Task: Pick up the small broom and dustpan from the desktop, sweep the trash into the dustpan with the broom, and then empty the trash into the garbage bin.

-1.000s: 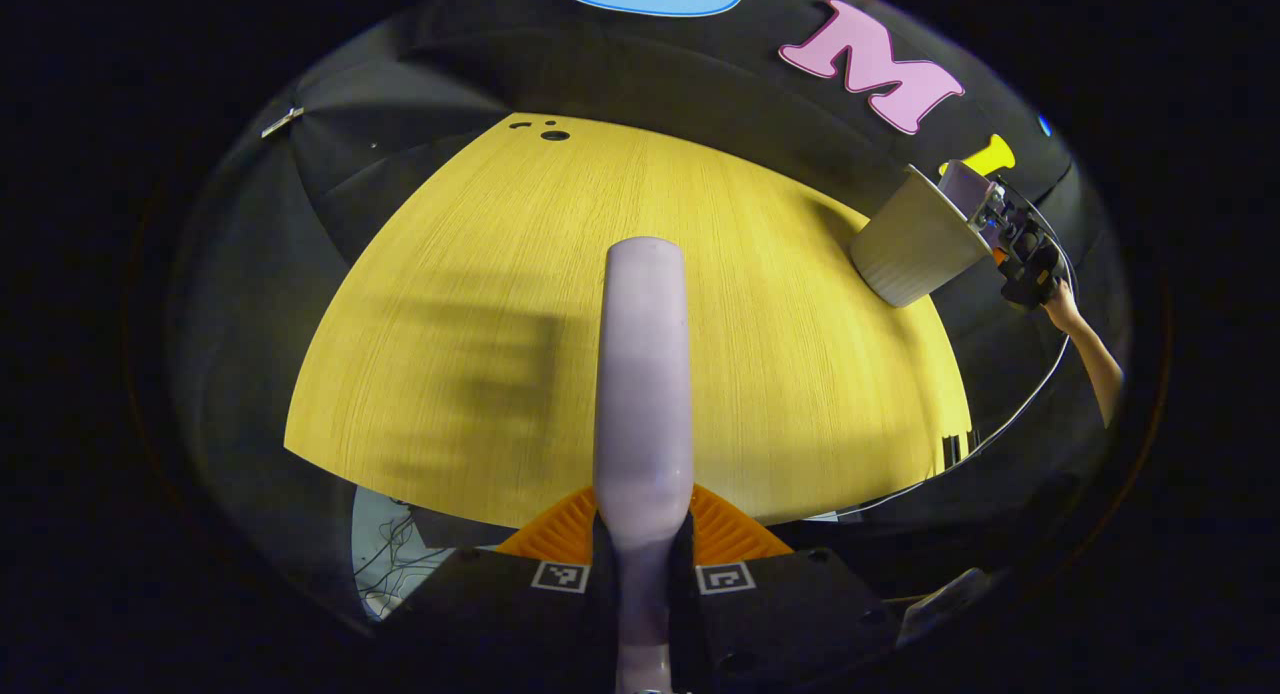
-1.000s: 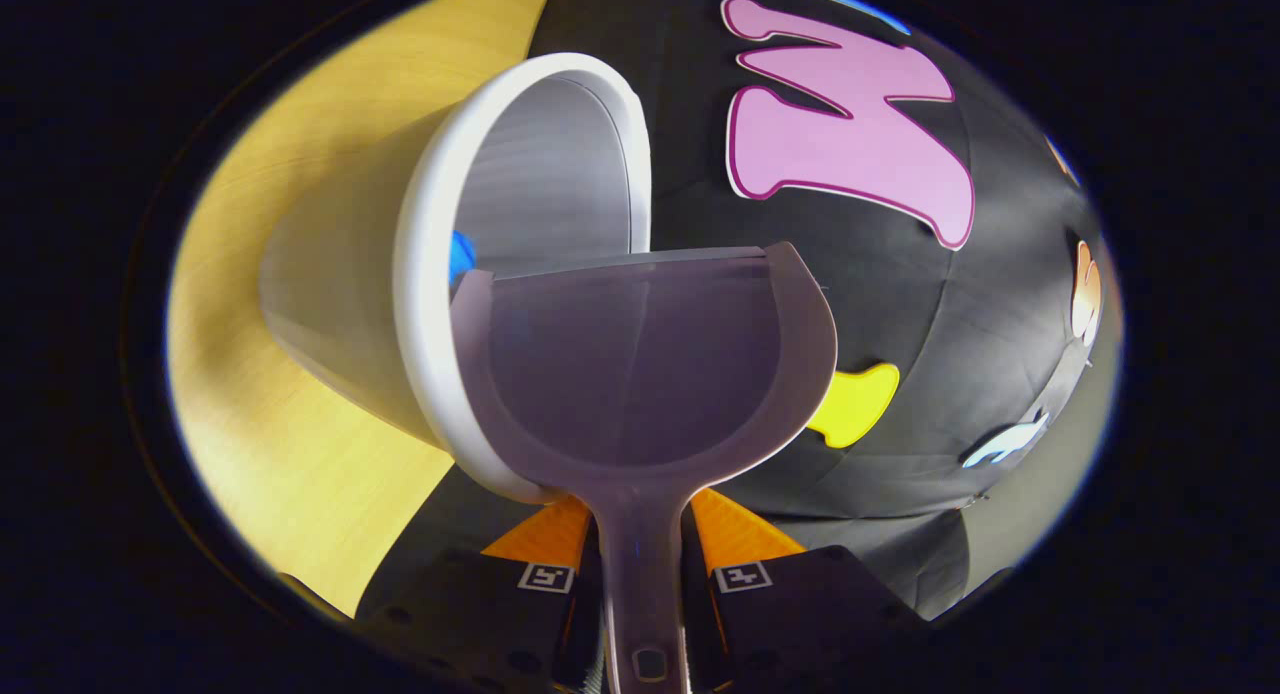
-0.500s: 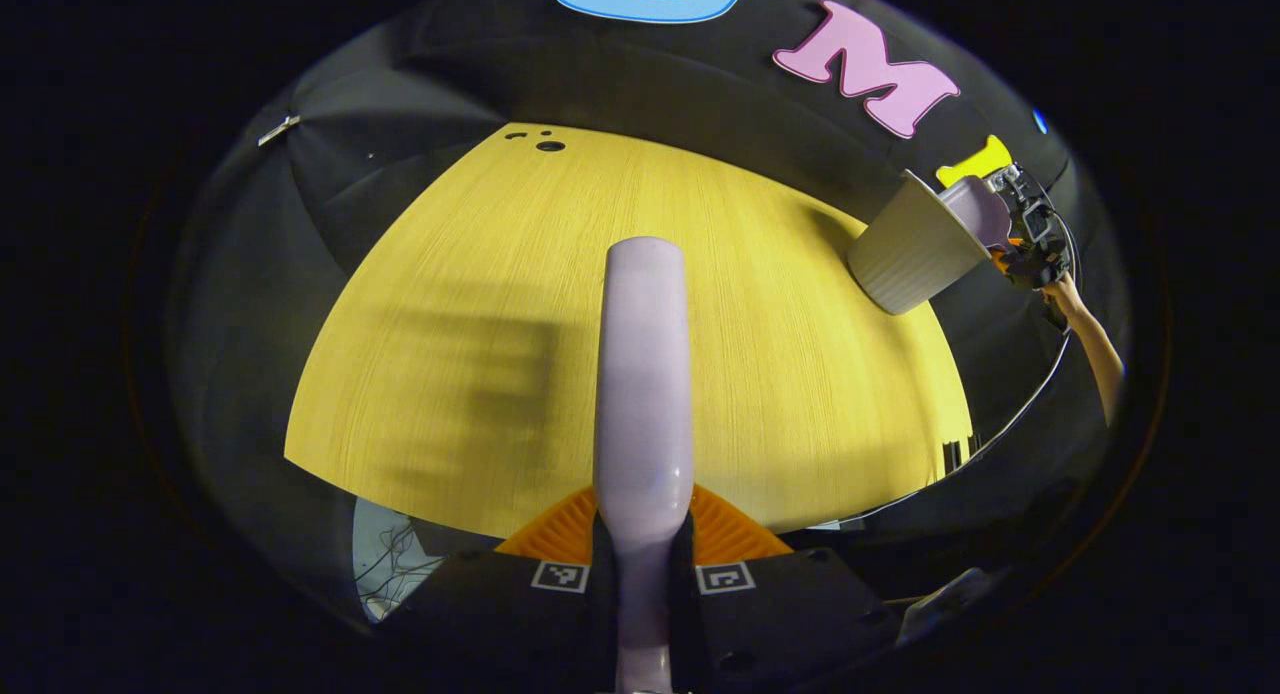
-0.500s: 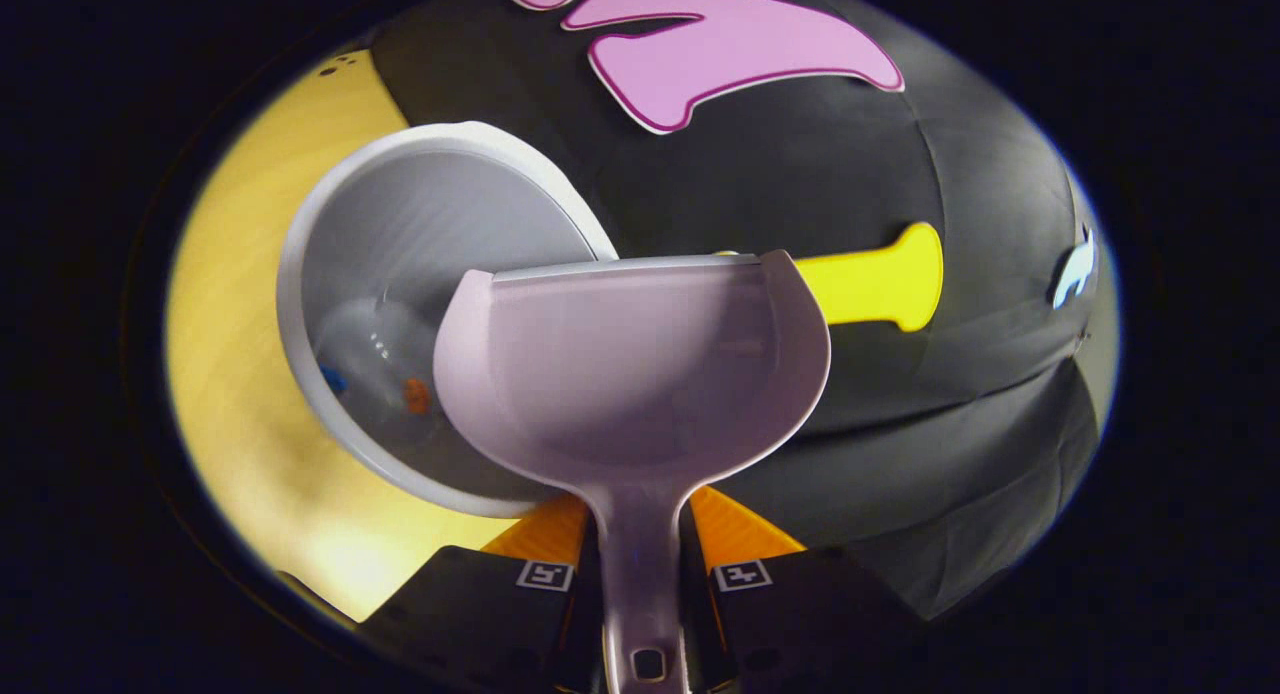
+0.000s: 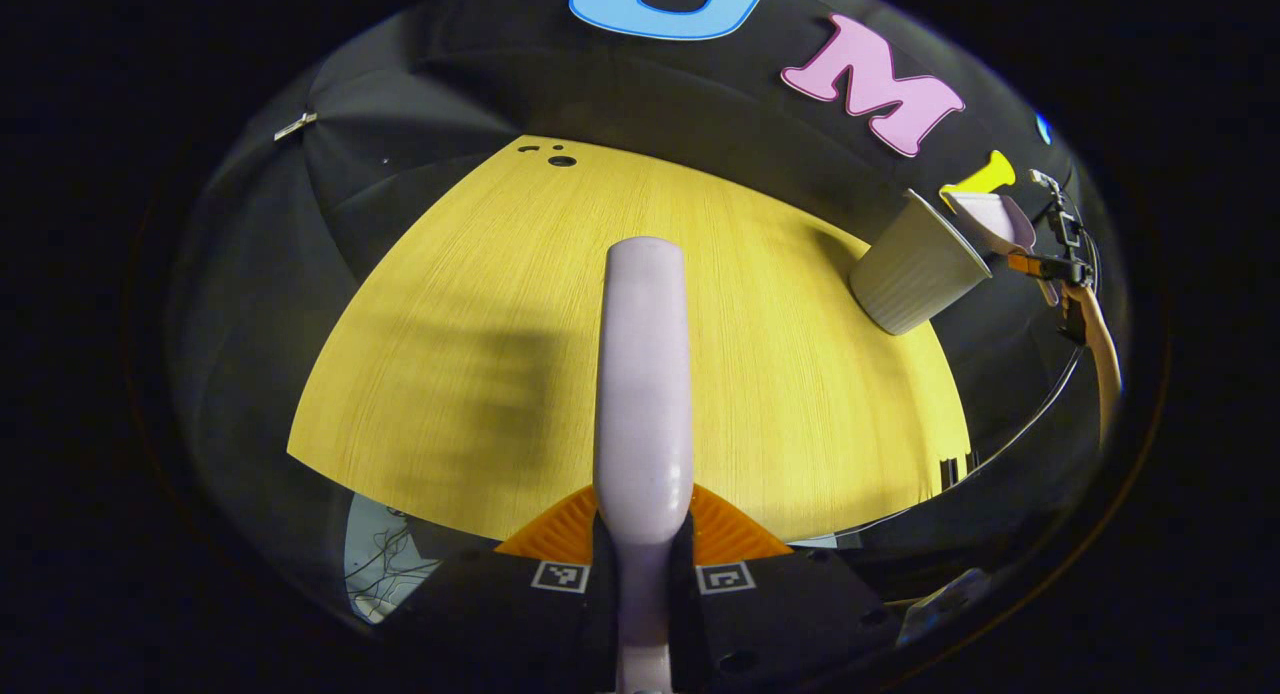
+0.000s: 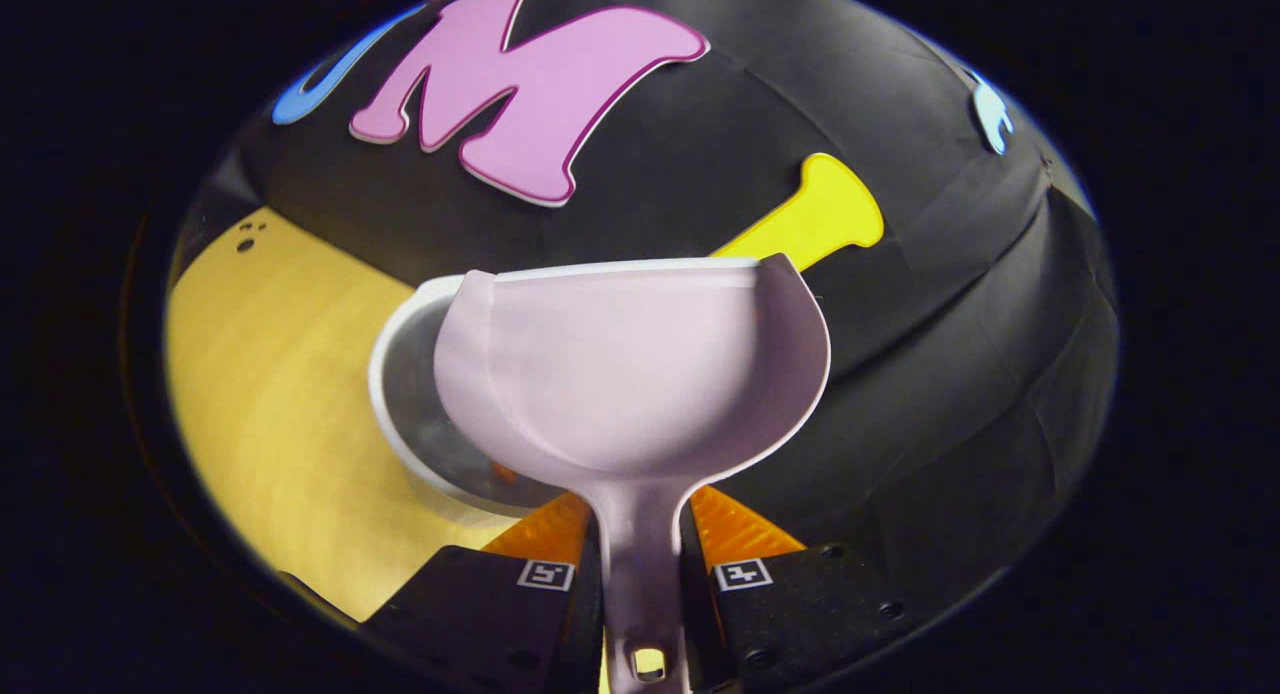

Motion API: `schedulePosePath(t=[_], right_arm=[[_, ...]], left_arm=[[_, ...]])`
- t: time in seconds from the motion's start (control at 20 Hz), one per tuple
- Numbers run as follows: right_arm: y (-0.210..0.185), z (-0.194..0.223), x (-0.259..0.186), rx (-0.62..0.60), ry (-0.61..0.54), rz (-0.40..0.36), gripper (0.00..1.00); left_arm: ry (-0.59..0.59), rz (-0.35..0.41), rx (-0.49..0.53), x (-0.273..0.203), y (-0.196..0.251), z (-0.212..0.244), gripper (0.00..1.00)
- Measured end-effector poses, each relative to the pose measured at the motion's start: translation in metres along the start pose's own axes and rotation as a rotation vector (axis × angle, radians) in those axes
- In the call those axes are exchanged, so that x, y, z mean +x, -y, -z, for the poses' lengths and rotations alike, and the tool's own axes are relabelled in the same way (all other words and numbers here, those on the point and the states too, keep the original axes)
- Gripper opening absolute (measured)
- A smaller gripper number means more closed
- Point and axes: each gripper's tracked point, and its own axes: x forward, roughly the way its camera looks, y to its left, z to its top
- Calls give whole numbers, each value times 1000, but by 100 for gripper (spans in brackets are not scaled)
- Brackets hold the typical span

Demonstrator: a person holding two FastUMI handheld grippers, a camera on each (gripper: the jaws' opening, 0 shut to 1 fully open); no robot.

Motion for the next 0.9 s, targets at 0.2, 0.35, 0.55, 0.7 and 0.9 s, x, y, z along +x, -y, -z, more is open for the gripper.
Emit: schedulePosePath(t=[0.2, 0.35, 0.55, 0.7, 0.9], right_arm=[[-23, -18, -38, 138, 47, -102, 36], [-67, -12, -82, 214, 47, -181, 39], [-144, 13, -130, 298, 3, -361, 36], [-195, 42, -151, 292, -49, -443, 36], [-260, 94, -161, 280, -159, -544, 36]], left_arm=[[18, 1, 11, 3, 1, -5, 24], [46, 9, 6, 8, 5, -11, 24], [47, 12, 23, 18, 8, -11, 24], [33, 10, 47, 27, 9, -11, 24], [17, 3, 69, 42, 13, -16, 24]])
